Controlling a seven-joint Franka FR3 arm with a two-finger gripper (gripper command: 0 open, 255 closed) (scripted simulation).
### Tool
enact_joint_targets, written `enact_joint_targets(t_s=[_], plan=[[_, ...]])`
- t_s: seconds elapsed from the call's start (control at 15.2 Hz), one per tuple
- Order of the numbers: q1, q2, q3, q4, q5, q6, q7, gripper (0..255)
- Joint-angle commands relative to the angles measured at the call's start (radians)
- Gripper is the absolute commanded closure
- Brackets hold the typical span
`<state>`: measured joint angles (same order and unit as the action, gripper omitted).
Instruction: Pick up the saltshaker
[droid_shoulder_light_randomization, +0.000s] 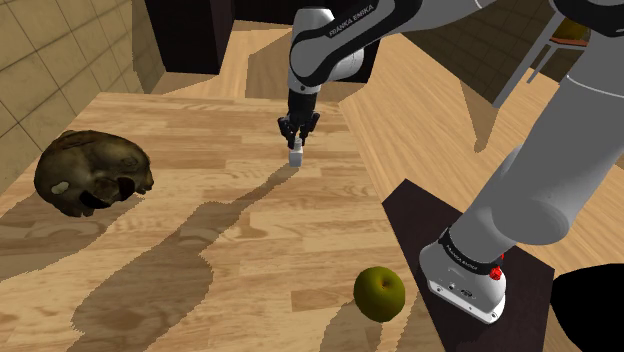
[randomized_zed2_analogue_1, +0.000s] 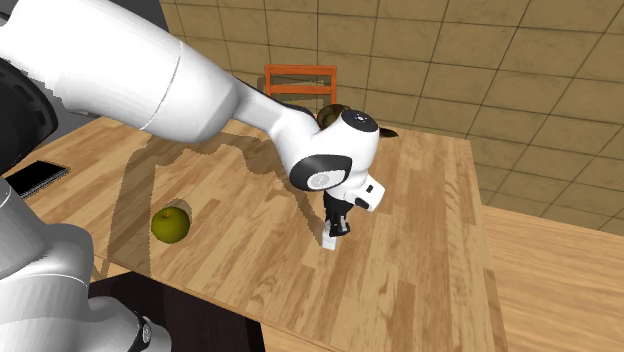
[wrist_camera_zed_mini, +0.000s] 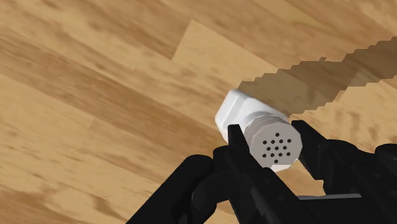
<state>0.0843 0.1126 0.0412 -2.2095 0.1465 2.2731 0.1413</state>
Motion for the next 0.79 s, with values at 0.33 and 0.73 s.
enact_joint_targets(t_s=[0.33,0.73], plan=[[0.0,0.0,0.0,0.0,0.0,0.0,0.0,255],[-0.001,-0.032,-0.001,0.018,-0.004,-0.05,0.007,255]])
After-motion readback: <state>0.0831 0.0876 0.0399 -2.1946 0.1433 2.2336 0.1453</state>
